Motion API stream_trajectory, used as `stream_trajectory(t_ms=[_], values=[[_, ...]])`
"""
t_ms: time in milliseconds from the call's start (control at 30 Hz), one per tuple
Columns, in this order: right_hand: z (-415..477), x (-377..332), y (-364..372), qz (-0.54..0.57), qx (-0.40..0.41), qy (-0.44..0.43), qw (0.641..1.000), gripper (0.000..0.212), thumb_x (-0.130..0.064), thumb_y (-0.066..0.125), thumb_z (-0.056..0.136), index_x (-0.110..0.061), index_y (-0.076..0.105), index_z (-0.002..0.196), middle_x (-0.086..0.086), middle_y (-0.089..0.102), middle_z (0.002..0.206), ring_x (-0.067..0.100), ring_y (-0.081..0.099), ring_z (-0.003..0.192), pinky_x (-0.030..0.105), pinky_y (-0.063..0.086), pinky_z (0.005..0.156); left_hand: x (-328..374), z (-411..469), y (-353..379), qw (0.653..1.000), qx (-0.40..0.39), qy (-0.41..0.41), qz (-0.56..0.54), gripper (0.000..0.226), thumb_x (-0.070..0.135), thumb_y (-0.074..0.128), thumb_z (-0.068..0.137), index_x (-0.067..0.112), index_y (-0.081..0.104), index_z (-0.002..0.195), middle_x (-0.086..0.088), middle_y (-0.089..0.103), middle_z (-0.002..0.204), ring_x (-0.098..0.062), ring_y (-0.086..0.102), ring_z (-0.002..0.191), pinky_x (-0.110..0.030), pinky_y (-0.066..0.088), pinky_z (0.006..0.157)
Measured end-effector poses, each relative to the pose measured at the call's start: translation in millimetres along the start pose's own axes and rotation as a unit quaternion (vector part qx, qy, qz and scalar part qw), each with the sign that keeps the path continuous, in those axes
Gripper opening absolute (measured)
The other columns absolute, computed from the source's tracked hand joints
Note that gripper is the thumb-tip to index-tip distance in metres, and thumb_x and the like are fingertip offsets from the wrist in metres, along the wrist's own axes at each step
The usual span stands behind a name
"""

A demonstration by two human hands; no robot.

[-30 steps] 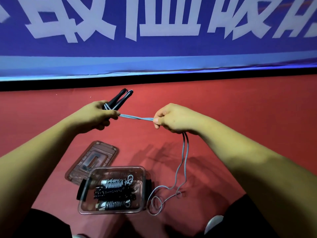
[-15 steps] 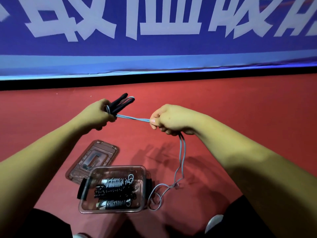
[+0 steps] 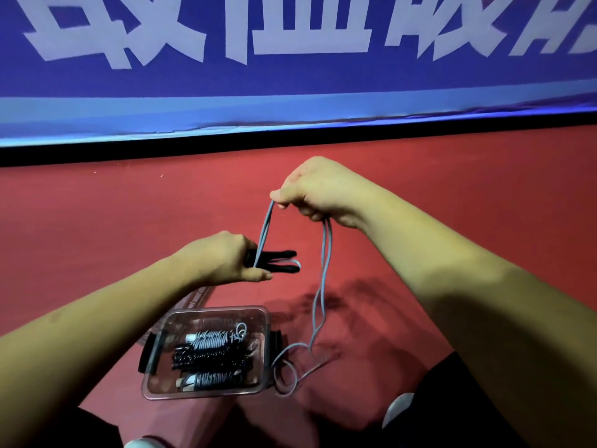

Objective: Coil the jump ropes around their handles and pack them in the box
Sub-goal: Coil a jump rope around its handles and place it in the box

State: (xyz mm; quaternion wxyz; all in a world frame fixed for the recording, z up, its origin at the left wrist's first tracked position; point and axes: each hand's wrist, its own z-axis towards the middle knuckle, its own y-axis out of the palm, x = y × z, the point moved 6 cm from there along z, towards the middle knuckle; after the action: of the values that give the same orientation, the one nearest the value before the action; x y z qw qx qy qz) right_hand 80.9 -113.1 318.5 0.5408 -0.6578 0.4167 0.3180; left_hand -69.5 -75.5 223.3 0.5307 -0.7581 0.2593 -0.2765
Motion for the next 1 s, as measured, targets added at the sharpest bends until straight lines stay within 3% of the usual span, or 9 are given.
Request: stream_trajectory(t_ms=[133, 267, 367, 467, 567, 633, 733, 833, 1000], values=[[5.4, 6.2, -17.3, -0.096, 0.053, -0.034, 0.993, 0.018, -0.02, 0.077, 0.08, -0.005, 0.073, 0.074, 0.001, 0.044, 0.05, 0.013, 0.035, 0.043, 0.019, 0.028, 0.043, 22.5, -10.3, 1.5, 0.994, -0.076, 0.08, -0.027, 0.02, 0.045, 0.064, 0.09, 0.027, 0.058, 0.09, 0.002, 0.062, 0.071, -0.016, 0.053, 0.064, -0.013, 0.035, 0.051], [14.3, 15.6, -24.6, -0.123, 0.064, -0.054, 0.989, 0.014, -0.02, 0.079, 0.081, -0.007, 0.074, 0.082, -0.01, 0.057, 0.056, -0.004, 0.046, 0.045, 0.009, 0.035, 0.051, 37.0, -24.8, -9.9, 0.979, -0.074, 0.145, -0.121, 0.018, 0.039, 0.065, 0.092, 0.024, 0.057, 0.099, 0.003, 0.064, 0.076, -0.009, 0.052, 0.062, -0.019, 0.042, 0.057], [15.7, 22.6, -25.9, -0.107, 0.044, -0.072, 0.991, 0.01, -0.013, 0.075, 0.084, -0.006, 0.073, 0.09, -0.017, 0.052, 0.043, -0.004, 0.044, 0.038, 0.006, 0.03, 0.044, 39.7, -34.9, -22.8, 0.958, -0.017, 0.172, -0.227, 0.025, 0.035, 0.068, 0.09, 0.024, 0.051, 0.106, 0.01, 0.063, 0.08, -0.004, 0.053, 0.067, -0.026, 0.048, 0.066], [20.1, 34.6, -21.5, -0.108, 0.014, -0.051, 0.993, 0.008, -0.006, 0.069, 0.085, -0.011, 0.074, 0.084, -0.002, 0.051, 0.056, 0.007, 0.036, 0.044, 0.02, 0.028, 0.043, 33.5, -41.6, -42.0, 0.93, 0.064, 0.148, -0.33, 0.046, 0.033, 0.069, 0.089, 0.027, 0.04, 0.123, -0.002, 0.062, 0.079, -0.012, 0.05, 0.064, -0.039, 0.05, 0.06], [23.6, 44.9, -9.8, -0.086, -0.023, -0.023, 0.996, 0.02, -0.008, 0.061, 0.079, -0.019, 0.071, 0.066, 0.004, 0.041, 0.056, 0.015, 0.032, 0.048, 0.024, 0.025, 0.049, 28.4, -45.1, -56.6, 0.886, 0.085, 0.139, -0.434, 0.056, 0.02, 0.067, 0.092, 0.038, 0.039, 0.137, -0.002, 0.055, 0.071, -0.016, 0.045, 0.057, -0.033, 0.039, 0.047], [22.8, 42.2, -1.6, -0.082, -0.033, -0.04, 0.995, 0.019, -0.02, 0.067, 0.087, -0.02, 0.07, 0.068, 0.004, 0.05, 0.06, 0.016, 0.043, 0.055, 0.024, 0.032, 0.05, 24.2, -47.0, -62.1, 0.873, 0.091, 0.139, -0.458, 0.046, 0.018, 0.066, 0.091, 0.034, 0.05, 0.131, -0.005, 0.053, 0.072, -0.019, 0.044, 0.058, -0.031, 0.034, 0.046], [24.6, 40.7, 8.9, -0.075, -0.049, -0.059, 0.994, 0.019, -0.018, 0.063, 0.094, -0.018, 0.071, 0.077, 0.003, 0.066, 0.077, 0.011, 0.053, 0.07, 0.016, 0.041, 0.06, 16.0, -48.0, -66.7, 0.869, 0.101, 0.105, -0.474, 0.029, 0.018, 0.068, 0.09, 0.023, 0.056, 0.117, -0.006, 0.054, 0.07, -0.02, 0.042, 0.059, -0.029, 0.031, 0.046], [25.5, 42.4, 25.4, -0.03, -0.106, -0.047, 0.993, 0.028, -0.018, 0.051, 0.1, -0.011, 0.064, 0.076, 0.006, 0.06, 0.068, 0.013, 0.057, 0.064, 0.03, 0.047, 0.07, 4.9, -47.1, -70.6, 0.851, 0.124, 0.064, -0.506, 0.023, 0.015, 0.067, 0.091, 0.009, 0.047, 0.102, -0.006, 0.052, 0.067, -0.017, 0.039, 0.055, -0.025, 0.029, 0.044], [21.4, 23.1, 35.2, 0.001, -0.079, -0.048, 0.996, 0.034, -0.03, 0.044, 0.104, -0.012, 0.057, 0.079, -0.004, 0.04, 0.056, 0.008, 0.033, 0.043, 0.022, 0.032, 0.047, -26.6, -39.8, -75.7, 0.842, 0.197, -0.014, -0.503, 0.025, 0.017, 0.07, 0.09, 0.01, 0.048, 0.098, -0.012, 0.058, 0.07, -0.018, 0.04, 0.054, -0.025, 0.031, 0.041]])
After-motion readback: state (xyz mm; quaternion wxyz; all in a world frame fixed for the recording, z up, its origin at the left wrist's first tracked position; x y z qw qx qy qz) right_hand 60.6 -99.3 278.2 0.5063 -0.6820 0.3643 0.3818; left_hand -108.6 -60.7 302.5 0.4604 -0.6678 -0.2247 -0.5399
